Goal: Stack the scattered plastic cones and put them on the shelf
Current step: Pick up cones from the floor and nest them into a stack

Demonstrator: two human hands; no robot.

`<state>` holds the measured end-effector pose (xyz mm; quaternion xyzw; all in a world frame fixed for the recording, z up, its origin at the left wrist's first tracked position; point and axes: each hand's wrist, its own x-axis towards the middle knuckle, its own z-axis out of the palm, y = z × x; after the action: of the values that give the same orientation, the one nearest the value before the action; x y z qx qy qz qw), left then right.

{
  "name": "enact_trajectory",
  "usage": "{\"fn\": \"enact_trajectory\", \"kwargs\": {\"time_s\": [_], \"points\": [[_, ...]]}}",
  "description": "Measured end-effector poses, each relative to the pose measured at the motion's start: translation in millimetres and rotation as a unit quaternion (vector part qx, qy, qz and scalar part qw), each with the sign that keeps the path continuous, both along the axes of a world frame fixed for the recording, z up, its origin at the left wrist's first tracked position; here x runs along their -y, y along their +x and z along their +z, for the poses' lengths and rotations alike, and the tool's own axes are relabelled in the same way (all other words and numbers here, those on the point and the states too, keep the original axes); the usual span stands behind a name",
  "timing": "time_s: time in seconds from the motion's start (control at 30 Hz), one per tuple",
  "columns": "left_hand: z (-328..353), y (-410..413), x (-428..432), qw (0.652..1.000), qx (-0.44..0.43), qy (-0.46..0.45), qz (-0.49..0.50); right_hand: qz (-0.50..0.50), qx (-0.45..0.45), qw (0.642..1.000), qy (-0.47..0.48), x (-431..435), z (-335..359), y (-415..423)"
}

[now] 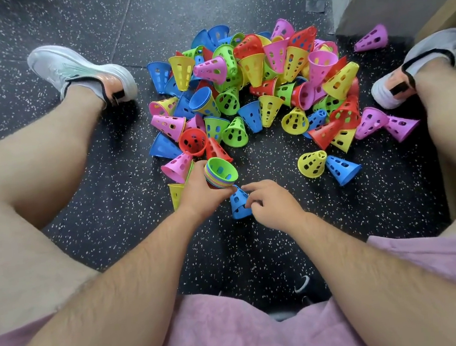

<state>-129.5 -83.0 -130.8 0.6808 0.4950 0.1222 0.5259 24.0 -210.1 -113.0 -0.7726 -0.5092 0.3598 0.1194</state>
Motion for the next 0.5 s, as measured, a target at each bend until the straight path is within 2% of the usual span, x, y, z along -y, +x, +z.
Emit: {"fn": "enact_trajectory", "kwargs": {"time_s": [0.13,0.3,0.4,0.5], "points": [[-1,0,1,1.0,0.002,0.003,-0.001,-0.007,-0.008,1.0,0.016,0,-3,-2],[0,1,3,1.0,0.015,-0.003,0.009,-0.138,-0.03,0.988,0.069,-11,0,1],[1,2,4,1.0,0.004,-0.002,0.001,-0.267,-0.047,0.958,0.099,-18,7,8],[4,3,5,1.0,-0.012,0.001,-0.014,-0.342,-0.071,0.925,0.147,-27,18,15]]}}
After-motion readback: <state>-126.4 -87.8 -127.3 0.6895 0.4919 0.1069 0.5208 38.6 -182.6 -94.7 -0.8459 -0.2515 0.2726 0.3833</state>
